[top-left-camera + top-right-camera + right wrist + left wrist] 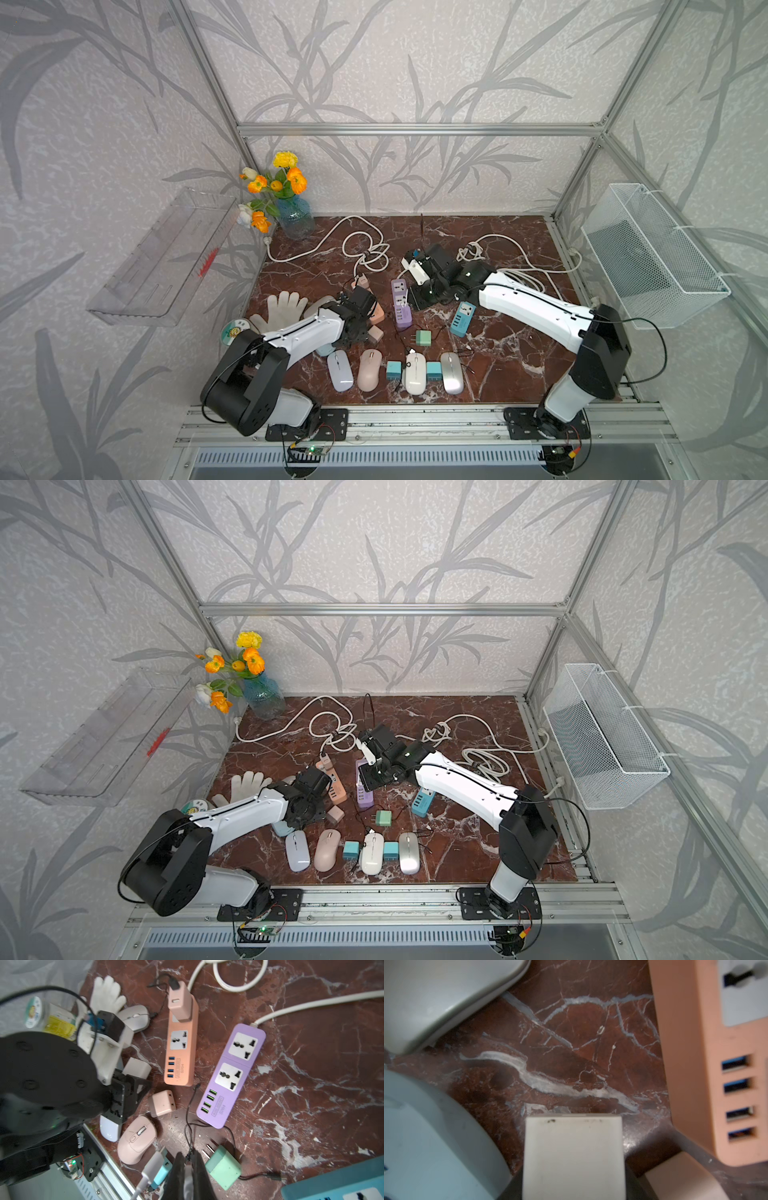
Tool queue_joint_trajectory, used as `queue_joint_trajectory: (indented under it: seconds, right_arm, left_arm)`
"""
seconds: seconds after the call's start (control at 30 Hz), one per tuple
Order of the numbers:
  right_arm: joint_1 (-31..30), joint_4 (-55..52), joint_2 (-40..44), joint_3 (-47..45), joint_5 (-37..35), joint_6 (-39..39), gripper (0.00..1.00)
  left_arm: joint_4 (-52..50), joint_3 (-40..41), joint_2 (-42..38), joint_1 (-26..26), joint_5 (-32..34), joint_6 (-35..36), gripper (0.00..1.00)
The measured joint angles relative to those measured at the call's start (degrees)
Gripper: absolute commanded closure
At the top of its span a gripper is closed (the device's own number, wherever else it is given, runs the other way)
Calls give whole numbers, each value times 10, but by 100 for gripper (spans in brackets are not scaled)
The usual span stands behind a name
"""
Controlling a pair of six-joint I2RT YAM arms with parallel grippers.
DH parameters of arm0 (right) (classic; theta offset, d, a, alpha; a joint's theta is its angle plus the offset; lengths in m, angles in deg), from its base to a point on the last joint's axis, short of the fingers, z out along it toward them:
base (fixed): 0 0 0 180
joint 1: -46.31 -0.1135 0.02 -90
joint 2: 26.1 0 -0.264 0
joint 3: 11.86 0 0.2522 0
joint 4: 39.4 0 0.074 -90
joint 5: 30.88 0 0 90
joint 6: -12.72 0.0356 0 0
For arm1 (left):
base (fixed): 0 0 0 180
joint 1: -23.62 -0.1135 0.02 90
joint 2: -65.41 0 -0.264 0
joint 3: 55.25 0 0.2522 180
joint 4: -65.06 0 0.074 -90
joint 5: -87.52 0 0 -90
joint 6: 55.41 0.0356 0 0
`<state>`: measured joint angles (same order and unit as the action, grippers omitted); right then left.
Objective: Unplug the wireless mouse
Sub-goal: Place the plug at the center of the board, then place the power cord at the center of the board.
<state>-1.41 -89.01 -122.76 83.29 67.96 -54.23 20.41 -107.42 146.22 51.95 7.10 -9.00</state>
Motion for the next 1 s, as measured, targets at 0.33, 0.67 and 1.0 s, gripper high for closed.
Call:
queue_joint_trajectory:
  seconds: [0.33,0.67,1.0]
  right_arm:
    - [58,-51,-74,4,-50,24,100]
    - [81,-104,-184,43,-78,24,93]
    - [83,-125,-196,58,-97,27,67]
  left_arm:
    - [-11,-6,-33,0,6,-2,23]
    - [-61,-56,-108,-3,36,-10,0]
    - [-162,-58,-178,-7,99,-57,0]
